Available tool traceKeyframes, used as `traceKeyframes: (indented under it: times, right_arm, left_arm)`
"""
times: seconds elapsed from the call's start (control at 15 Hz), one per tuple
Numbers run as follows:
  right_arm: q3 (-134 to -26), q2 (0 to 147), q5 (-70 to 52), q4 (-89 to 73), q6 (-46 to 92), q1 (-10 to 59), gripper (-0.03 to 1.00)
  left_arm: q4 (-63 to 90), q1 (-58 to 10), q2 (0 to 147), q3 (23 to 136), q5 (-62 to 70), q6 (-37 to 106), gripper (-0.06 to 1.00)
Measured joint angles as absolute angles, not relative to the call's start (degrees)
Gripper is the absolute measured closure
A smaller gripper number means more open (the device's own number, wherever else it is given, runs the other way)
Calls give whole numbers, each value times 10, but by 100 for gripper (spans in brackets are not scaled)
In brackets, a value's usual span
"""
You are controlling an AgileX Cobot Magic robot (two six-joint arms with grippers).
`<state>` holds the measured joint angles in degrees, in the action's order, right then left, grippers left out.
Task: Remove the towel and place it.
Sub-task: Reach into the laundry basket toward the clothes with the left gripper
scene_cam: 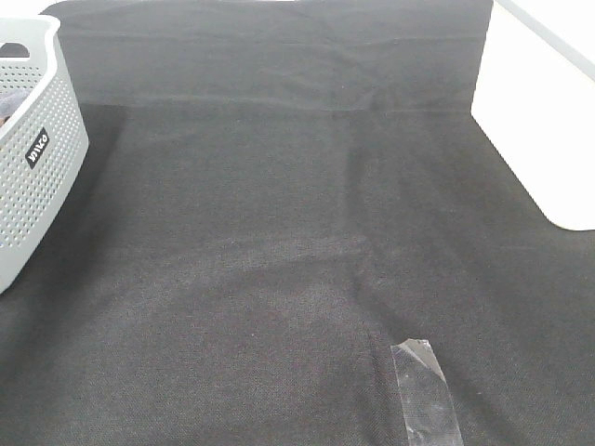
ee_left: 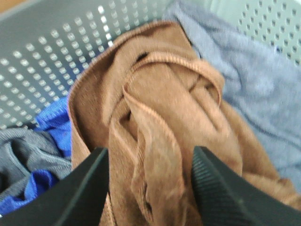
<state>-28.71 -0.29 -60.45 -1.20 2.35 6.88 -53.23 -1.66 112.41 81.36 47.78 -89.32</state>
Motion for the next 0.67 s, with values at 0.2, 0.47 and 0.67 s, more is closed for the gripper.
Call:
traceKeyframes:
  times: [0.2,0.47,0.67]
  right_arm:
    - [-287,-3,-604,-12,23,69,19]
    - [-287,-3,-604,-12,23,69,19]
    - [-287,-3,-604,-12,23,69,19]
  left_arm:
    - [-531,-17,1124,822,478,-893,49]
    - [-502,-17,1124,822,457,-893,50]
    - [-495,-17,1124,822,456,-893,50]
